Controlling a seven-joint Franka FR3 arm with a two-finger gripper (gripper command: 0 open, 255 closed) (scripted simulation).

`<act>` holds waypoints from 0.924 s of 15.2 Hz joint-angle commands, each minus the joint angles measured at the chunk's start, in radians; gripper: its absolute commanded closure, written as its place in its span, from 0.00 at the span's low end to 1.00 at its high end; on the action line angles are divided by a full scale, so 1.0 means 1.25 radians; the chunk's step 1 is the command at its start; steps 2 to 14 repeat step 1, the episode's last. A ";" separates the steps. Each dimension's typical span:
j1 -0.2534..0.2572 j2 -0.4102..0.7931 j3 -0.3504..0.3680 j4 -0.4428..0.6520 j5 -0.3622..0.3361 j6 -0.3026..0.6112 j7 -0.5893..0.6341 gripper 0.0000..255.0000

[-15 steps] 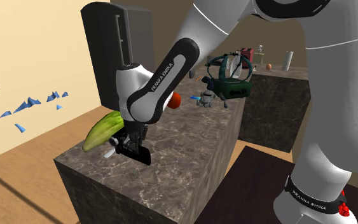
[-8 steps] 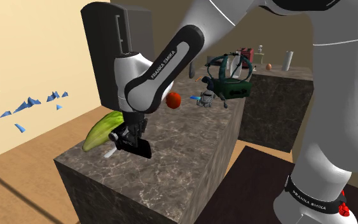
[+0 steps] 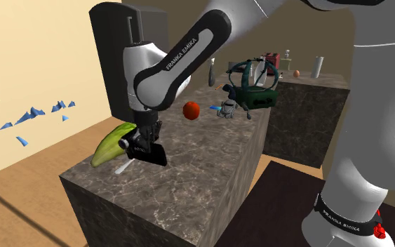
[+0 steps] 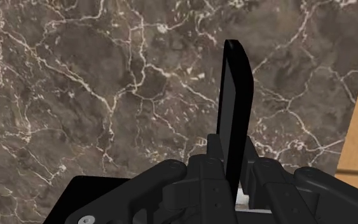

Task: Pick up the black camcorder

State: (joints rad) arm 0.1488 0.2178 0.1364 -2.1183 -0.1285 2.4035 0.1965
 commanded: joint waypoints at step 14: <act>-0.001 -0.004 0.000 0.003 0.002 -0.006 -0.002 1.00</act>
